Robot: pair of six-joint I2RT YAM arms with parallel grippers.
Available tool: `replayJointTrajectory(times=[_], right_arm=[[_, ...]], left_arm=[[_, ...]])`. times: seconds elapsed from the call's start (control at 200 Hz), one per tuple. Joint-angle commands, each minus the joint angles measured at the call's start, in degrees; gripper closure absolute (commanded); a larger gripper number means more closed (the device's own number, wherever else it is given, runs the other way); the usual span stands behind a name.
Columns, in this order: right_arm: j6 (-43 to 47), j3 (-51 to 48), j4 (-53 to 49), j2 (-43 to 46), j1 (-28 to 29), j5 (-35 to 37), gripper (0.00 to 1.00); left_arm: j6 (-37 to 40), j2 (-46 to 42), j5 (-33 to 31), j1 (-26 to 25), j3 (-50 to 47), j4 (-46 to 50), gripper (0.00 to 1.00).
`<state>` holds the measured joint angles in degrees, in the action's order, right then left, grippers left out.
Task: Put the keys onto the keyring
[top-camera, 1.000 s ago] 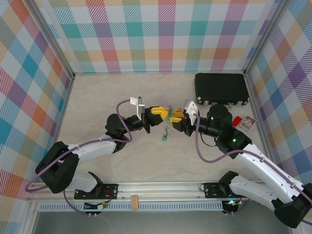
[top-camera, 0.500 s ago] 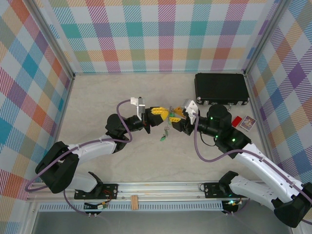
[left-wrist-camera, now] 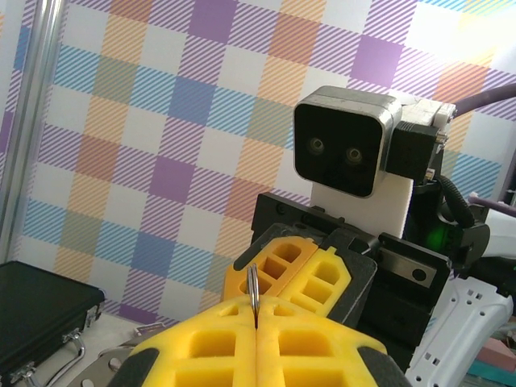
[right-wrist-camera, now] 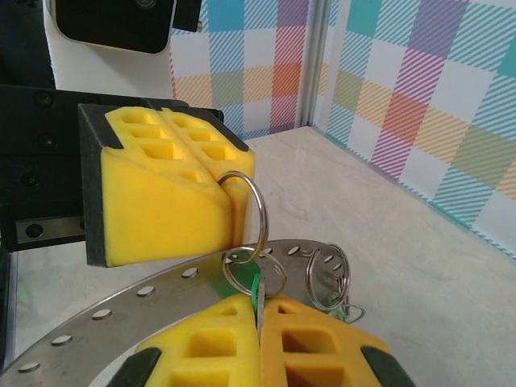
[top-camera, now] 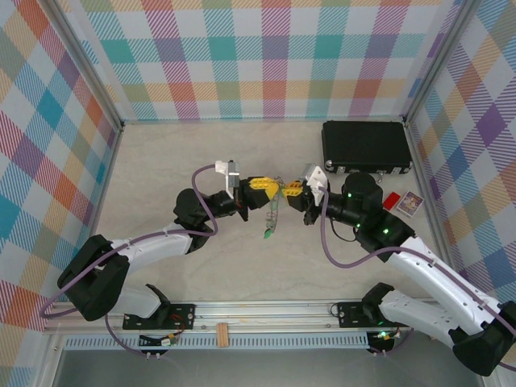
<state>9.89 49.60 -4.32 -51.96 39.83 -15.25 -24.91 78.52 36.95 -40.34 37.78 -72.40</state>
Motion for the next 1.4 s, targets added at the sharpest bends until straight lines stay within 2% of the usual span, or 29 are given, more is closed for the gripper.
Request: replayJointTrajectory(times=[0.0, 0.235, 0.495, 0.565, 0.845, 1.13, 1.395], right_arm=[[0.6, 0.7, -0.4, -0.8, 0.5, -3.0, 1.00], [1.0, 2.5, -2.7, -3.2, 0.7, -5.1, 1.00], [1.7, 2.4, -2.5, -2.1, 0.7, -3.4, 1.00], [1.6, 2.4, -3.0, -1.6, 0.7, -2.8, 0.88], [0.7, 0.8, -3.8, 3.5, 0.6, 0.7, 0.69], [-2.2, 1.9, -6.1, 6.5, -1.1, -1.7, 0.71], [-8.8, 5.4, -3.4, 3.1, -4.3, -11.3, 0.76]], left_arm=[[-1.0, -1.8, 0.3, -1.1, 2.4, -4.1, 1.00], [-1.1, -1.6, 0.7, -1.7, 2.8, -4.1, 1.00], [-0.2, -1.3, 1.0, -1.9, 2.2, -4.0, 1.00], [0.1, -1.2, 0.8, -1.8, 2.0, -4.0, 1.00], [1.6, -1.1, 0.5, -1.8, 1.2, -3.8, 1.00], [1.8, -0.7, 0.4, -1.8, 1.0, -3.9, 1.00], [1.1, -1.0, 1.5, -1.8, 1.1, -3.9, 1.00]])
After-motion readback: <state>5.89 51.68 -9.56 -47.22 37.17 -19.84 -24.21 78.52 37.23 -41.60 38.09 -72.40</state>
